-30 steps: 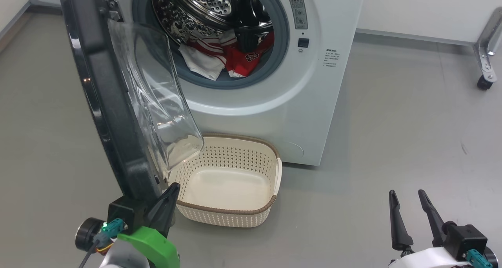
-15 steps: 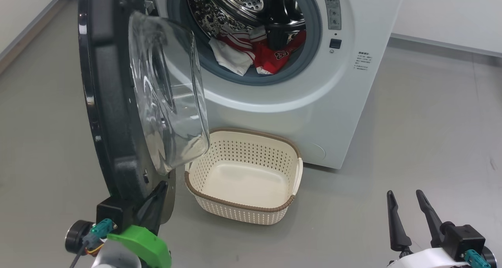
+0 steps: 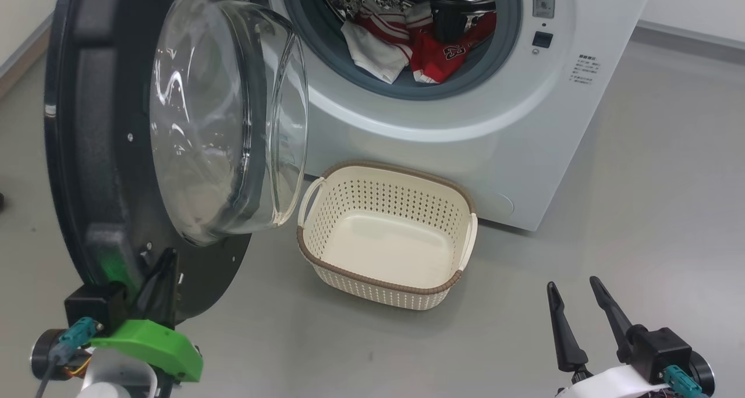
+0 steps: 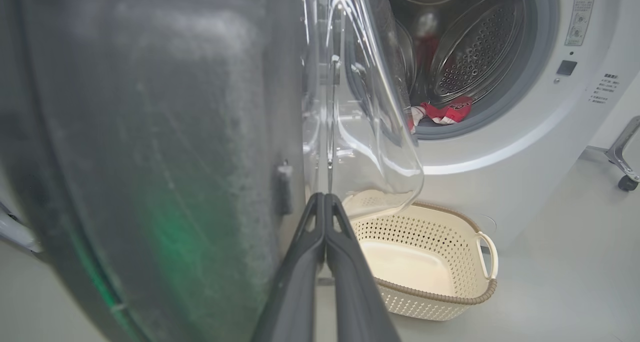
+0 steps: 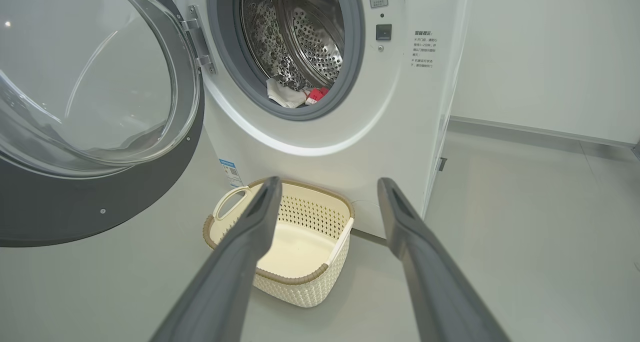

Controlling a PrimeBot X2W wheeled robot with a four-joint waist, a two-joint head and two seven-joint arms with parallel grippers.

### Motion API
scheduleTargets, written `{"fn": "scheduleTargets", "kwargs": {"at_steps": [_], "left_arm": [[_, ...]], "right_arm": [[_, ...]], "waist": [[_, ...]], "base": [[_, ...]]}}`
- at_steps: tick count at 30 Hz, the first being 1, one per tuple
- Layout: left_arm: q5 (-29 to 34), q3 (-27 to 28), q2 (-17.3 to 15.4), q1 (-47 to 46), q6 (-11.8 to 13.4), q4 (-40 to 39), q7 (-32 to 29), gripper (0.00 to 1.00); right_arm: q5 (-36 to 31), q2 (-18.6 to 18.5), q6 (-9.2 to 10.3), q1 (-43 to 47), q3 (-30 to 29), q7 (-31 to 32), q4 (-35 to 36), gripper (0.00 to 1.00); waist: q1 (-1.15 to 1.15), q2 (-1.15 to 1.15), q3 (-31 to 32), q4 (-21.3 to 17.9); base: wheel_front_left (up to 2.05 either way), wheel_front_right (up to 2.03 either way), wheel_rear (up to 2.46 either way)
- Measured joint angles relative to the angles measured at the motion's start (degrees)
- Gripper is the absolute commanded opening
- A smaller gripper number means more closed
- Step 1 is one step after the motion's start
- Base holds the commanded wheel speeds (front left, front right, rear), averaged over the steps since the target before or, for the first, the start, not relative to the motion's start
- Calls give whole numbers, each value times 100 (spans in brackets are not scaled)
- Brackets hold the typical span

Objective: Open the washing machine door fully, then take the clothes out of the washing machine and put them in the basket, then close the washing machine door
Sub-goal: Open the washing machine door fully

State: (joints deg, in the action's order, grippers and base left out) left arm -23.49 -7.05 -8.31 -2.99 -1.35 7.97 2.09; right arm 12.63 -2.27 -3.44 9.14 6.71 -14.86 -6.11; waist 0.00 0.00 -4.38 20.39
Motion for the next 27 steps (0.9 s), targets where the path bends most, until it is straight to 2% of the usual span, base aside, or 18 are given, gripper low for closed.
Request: {"fn": "scheduleTargets", "kwargs": {"at_steps": [10, 27], "left_arm": [[-310, 605, -129, -221, 113, 296, 227, 0], [-680, 1437, -662, -750, 153, 892, 497, 0]], "right_arm": [[-186, -5, -1, -255, 122, 0, -86, 100], [-530, -133, 3, -669, 268, 1, -96, 100]], "waist": [[0, 0, -415, 138], [0, 0, -1189, 99]], "base": [[0, 0, 0], [0, 0, 0]]}}
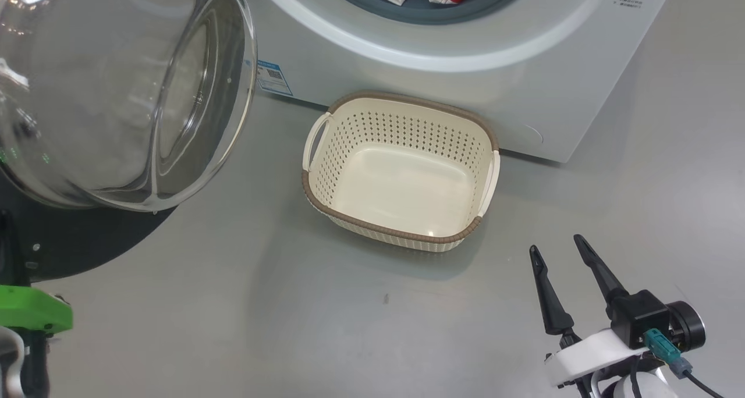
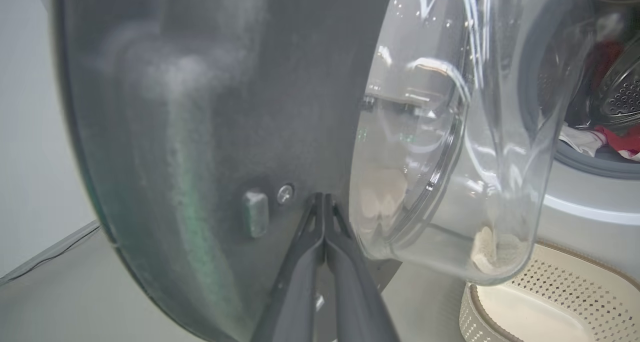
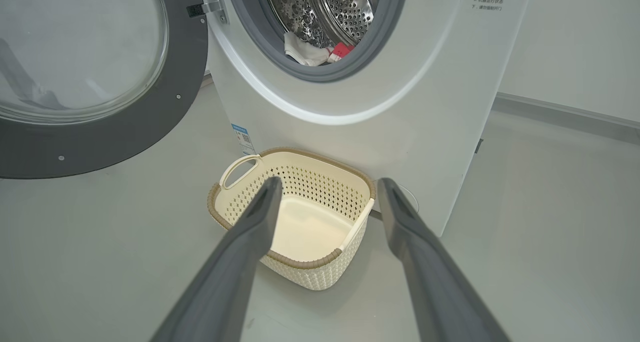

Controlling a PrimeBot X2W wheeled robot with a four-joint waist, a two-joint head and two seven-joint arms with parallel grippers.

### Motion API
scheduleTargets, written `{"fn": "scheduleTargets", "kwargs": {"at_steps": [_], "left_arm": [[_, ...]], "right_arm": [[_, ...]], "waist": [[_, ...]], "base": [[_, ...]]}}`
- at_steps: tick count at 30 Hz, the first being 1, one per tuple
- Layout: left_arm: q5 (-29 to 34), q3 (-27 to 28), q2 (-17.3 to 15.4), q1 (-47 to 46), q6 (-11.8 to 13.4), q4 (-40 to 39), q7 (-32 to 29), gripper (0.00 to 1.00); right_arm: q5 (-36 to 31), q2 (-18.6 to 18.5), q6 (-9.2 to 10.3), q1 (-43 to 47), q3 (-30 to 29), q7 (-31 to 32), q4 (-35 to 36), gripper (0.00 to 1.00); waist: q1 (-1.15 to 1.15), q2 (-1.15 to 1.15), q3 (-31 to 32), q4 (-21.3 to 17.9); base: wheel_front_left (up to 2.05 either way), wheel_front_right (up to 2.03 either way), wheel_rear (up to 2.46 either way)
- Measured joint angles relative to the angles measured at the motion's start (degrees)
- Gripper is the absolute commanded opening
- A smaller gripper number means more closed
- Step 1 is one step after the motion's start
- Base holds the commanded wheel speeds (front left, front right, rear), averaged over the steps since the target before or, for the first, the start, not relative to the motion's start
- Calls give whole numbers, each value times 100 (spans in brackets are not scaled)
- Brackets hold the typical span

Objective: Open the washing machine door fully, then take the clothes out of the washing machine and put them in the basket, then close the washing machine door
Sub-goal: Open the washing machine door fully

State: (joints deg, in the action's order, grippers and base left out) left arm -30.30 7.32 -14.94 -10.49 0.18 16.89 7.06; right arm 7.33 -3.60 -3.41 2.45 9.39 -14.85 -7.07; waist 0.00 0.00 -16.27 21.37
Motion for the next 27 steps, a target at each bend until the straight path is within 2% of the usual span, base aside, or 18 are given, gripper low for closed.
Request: {"fn": "scheduleTargets", "kwargs": {"at_steps": [7, 13, 27], "left_arm": [[-85, 102, -224, -471, -110, 325, 10, 0], [-301, 225, -315, -867, -245, 767, 34, 0], [-352, 353, -489, -1544, -356, 1803, 190, 0]], "right_arm": [[-116, -73, 41, -286, 15, 75, 101, 100], [-224, -160, 59, -502, 10, 142, 119, 100], [-343, -209, 110, -745, 14, 193, 110, 100]], "waist": [[0, 0, -400, -16], [0, 0, -739, -12], [0, 0, -1208, 17]], "base": [[0, 0, 0], [0, 0, 0], [0, 0, 0]]}}
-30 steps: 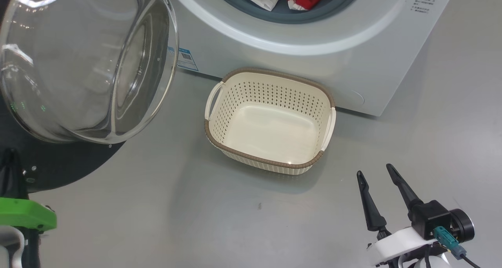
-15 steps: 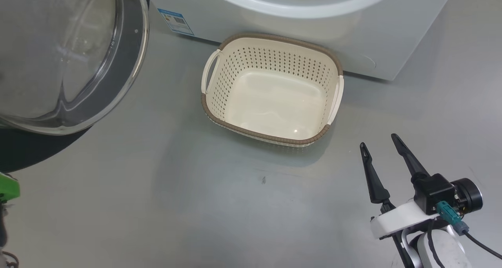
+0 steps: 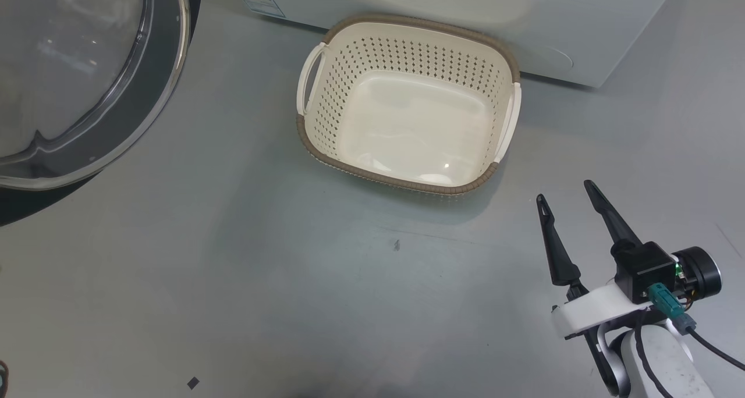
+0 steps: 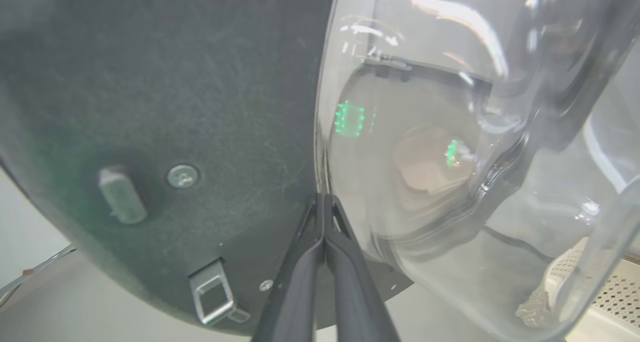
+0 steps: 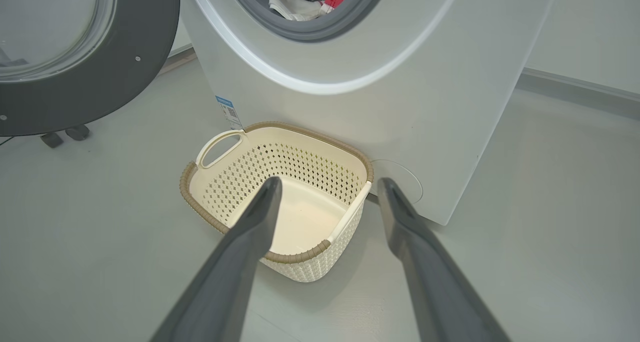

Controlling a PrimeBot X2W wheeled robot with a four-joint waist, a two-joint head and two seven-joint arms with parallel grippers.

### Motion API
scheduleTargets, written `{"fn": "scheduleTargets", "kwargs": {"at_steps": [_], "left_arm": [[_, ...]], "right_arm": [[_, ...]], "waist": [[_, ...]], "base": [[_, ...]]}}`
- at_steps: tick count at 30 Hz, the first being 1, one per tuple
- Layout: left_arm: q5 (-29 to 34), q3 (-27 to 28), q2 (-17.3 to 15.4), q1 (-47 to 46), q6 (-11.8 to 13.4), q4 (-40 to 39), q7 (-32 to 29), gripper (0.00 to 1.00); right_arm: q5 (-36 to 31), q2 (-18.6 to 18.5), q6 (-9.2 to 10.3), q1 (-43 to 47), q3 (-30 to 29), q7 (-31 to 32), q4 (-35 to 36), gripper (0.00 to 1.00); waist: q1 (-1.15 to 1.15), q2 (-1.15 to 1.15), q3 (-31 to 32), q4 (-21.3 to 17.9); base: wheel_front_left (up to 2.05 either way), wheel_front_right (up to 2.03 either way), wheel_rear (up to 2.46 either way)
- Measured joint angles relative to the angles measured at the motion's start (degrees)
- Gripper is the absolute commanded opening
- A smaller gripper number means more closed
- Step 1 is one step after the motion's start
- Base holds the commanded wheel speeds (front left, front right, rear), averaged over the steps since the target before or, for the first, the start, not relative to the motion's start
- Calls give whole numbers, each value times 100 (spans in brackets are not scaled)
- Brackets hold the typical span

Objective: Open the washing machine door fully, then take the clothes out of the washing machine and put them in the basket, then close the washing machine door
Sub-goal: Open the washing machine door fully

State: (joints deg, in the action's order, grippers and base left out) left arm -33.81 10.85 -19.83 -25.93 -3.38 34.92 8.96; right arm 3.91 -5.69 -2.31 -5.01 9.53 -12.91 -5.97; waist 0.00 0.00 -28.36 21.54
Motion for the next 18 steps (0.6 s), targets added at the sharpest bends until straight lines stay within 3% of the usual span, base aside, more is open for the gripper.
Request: {"fn": "scheduleTargets", "kwargs": {"at_steps": [18], "left_arm": [[229, -377, 89, -272, -175, 702, 372, 0]], "right_arm": [[66, 35, -13, -107, 57, -38, -383, 100]], "waist": [[0, 0, 261, 31]], "base": [[0, 0, 0]]}}
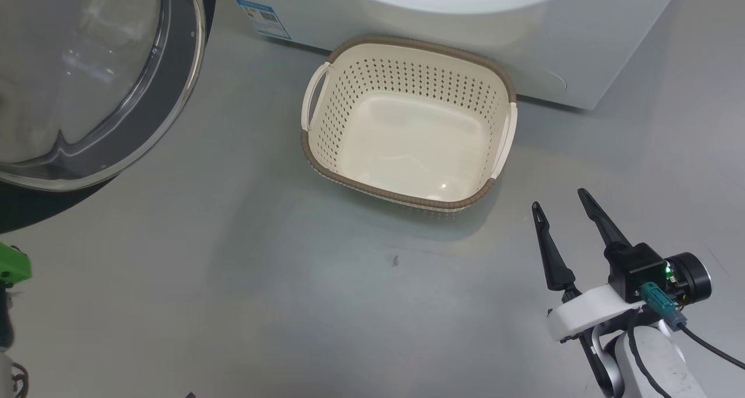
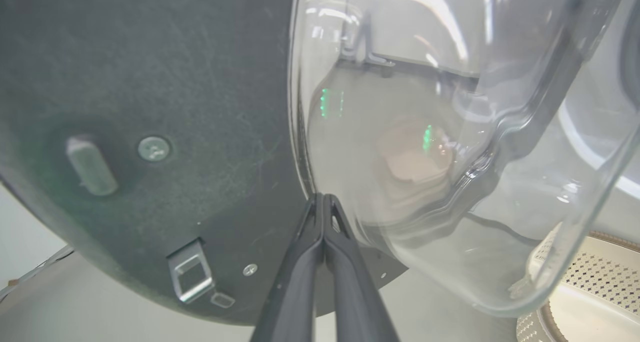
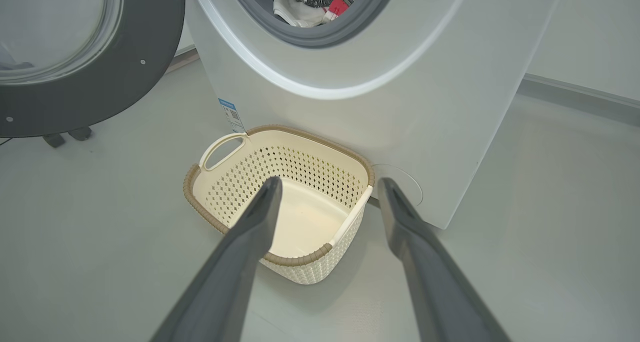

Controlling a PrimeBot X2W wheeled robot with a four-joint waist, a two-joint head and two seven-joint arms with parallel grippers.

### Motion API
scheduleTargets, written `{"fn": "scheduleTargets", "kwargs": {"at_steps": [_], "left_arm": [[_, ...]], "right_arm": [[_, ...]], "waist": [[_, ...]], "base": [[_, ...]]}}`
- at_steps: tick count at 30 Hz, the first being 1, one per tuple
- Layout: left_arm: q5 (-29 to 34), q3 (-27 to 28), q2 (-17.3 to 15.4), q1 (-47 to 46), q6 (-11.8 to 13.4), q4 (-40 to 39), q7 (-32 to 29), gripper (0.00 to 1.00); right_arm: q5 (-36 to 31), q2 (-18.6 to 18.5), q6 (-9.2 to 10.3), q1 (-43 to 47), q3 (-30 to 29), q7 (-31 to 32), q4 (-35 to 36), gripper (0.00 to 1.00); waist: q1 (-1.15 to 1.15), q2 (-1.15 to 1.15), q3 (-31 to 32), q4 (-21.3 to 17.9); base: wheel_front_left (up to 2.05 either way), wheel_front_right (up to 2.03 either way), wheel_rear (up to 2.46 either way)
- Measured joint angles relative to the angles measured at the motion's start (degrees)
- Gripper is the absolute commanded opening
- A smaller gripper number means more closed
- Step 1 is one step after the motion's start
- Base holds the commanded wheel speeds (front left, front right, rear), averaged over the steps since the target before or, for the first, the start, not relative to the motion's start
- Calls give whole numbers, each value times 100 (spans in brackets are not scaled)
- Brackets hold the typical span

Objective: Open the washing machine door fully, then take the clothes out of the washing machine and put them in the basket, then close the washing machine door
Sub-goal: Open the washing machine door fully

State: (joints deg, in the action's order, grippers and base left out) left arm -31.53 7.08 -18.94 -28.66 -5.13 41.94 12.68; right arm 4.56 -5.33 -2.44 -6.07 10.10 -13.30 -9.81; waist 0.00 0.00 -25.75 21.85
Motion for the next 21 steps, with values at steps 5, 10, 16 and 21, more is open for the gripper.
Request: {"fn": "scheduleTargets", "kwargs": {"at_steps": [5, 10, 16, 21], "left_arm": [[210, -183, 1, 3, -27, 24, 57, 0], [359, -341, 1, 91, -73, 9, 108, 0], [549, -577, 73, 454, -123, -138, 110, 0], [606, -794, 297, 818, -132, -364, 158, 0]], "right_arm": [[145, 55, 0, -13, -19, -47, -125, 100], [320, 119, 0, -11, -45, -71, -268, 100], [489, 177, 0, 22, -75, -97, -344, 100], [667, 192, 2, 118, -210, -98, -307, 100]], "waist": [[0, 0, 258, -40], [0, 0, 577, -112], [0, 0, 1000, -265], [0, 0, 1428, -500]], "base": [[0, 0, 0], [0, 0, 0], [0, 0, 0], [0, 0, 0]]}}
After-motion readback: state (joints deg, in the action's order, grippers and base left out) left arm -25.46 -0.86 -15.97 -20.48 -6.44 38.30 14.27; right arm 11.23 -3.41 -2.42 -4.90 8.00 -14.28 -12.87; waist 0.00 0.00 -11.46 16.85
